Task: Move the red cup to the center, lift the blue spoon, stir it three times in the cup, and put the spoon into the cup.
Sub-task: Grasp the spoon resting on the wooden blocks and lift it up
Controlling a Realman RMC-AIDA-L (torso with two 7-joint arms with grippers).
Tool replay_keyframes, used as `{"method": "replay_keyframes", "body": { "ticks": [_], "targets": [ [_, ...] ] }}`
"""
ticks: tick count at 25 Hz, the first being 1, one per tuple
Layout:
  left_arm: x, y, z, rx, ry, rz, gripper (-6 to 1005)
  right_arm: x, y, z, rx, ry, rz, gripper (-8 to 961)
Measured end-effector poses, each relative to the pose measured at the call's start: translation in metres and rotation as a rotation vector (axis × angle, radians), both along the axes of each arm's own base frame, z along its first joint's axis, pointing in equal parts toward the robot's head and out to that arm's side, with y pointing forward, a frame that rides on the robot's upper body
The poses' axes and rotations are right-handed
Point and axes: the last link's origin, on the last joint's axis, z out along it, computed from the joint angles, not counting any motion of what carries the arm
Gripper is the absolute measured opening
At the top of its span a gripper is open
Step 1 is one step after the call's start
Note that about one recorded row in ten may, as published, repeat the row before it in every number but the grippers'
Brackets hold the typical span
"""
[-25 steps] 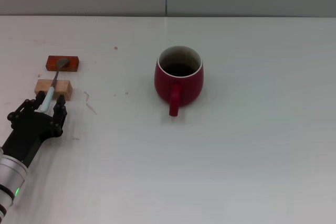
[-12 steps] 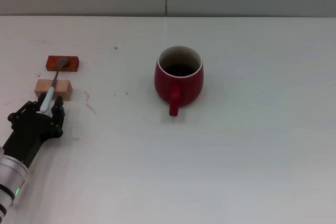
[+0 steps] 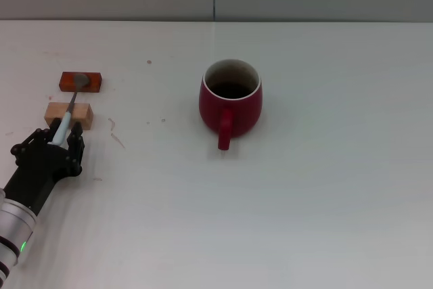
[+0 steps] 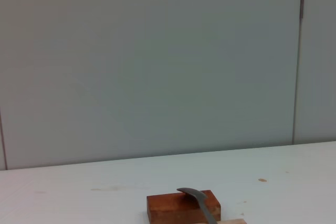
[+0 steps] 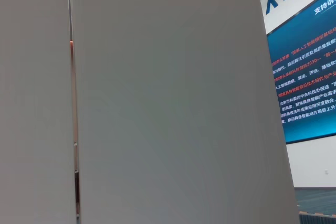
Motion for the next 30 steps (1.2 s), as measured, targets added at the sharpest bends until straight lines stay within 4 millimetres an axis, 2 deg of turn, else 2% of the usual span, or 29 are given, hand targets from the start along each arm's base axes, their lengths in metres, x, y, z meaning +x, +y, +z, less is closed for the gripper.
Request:
{"method": "replay_keyframes", "body": {
  "ticks": [30],
  "targets": [
    [-0.0019,0.0011,0.0023,0.007,0.003,0.007,301,-0.0014,0.0005,-0.0011,-0.009,-0.003,0.01,764]
  ]
}}
